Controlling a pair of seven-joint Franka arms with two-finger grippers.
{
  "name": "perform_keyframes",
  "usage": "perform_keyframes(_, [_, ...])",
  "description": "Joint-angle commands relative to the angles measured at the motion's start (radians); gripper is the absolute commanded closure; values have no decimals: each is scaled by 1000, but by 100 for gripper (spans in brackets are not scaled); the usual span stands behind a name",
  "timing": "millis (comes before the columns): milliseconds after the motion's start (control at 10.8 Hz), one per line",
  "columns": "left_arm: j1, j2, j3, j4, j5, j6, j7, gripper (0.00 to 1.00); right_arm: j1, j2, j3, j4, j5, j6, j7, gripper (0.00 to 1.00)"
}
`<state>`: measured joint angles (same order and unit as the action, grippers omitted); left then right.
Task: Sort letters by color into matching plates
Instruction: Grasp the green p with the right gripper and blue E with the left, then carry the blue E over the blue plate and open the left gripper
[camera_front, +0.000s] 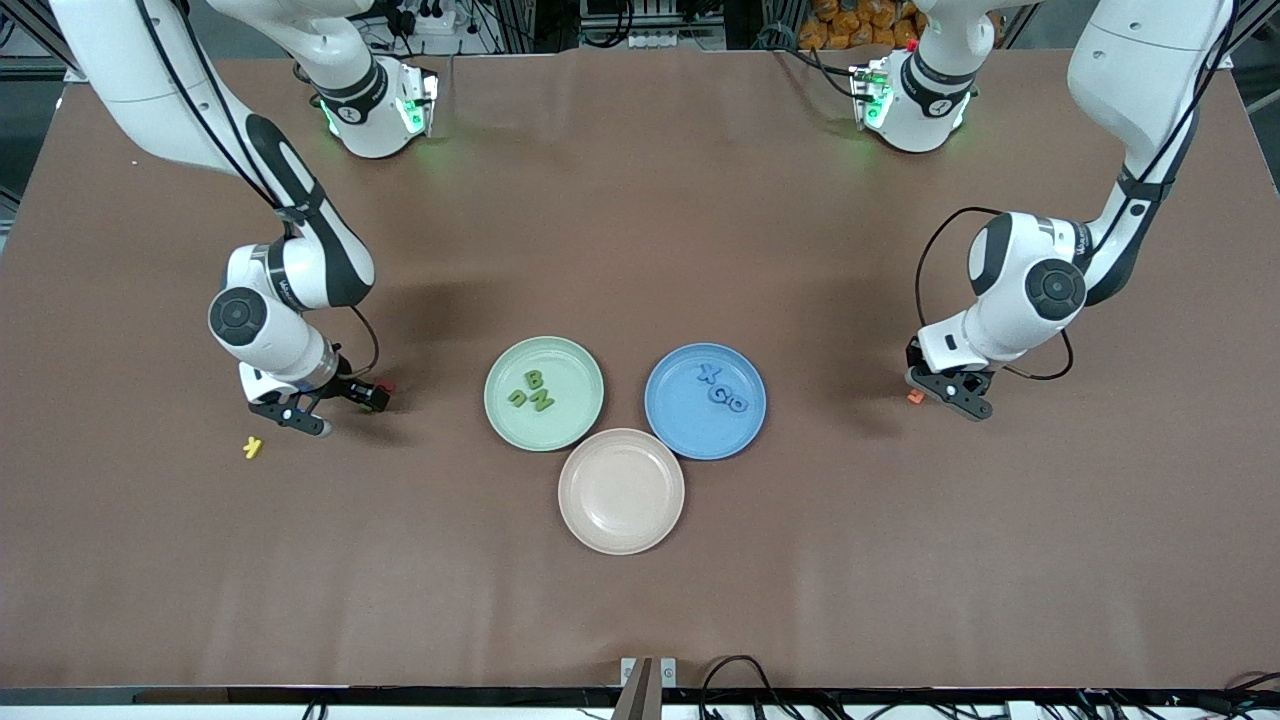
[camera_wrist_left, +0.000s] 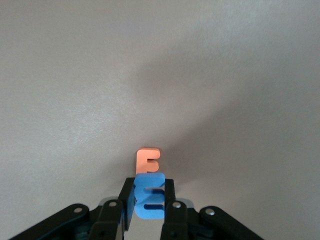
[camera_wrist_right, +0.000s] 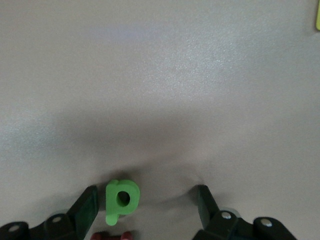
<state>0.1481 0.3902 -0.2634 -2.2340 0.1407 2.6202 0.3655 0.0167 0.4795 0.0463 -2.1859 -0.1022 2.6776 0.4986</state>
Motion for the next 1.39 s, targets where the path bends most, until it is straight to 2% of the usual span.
perform_keyframes(0, [-5,-25,-62,48,-12,-86,-142,100,-14,-24,9,-31,-14,8,1,20])
perform_keyframes(185, [-73,-14,-76,63,-4,-86,-308,100,-14,-27,9,-32,-14,8,0,23])
perform_keyframes(462, [-185,12,-74,118,-4,-86,-553,100,-12,-28,9,-34,-14,10,-2,34])
perform_keyframes(924, [-343,25,-71,200,0,-91,-941,100,-6,-28,10,-34,-14,10,-5,47])
perform_keyframes(1017, [-364,35,-71,224,8,-92,-992,100,-6,-27,10,-34,-14,10,-8,55])
perform_keyframes(1294, [-439,77,-68,296,11,-117,-1108,100,-6,-25,10,-32,-14,11,-9,61])
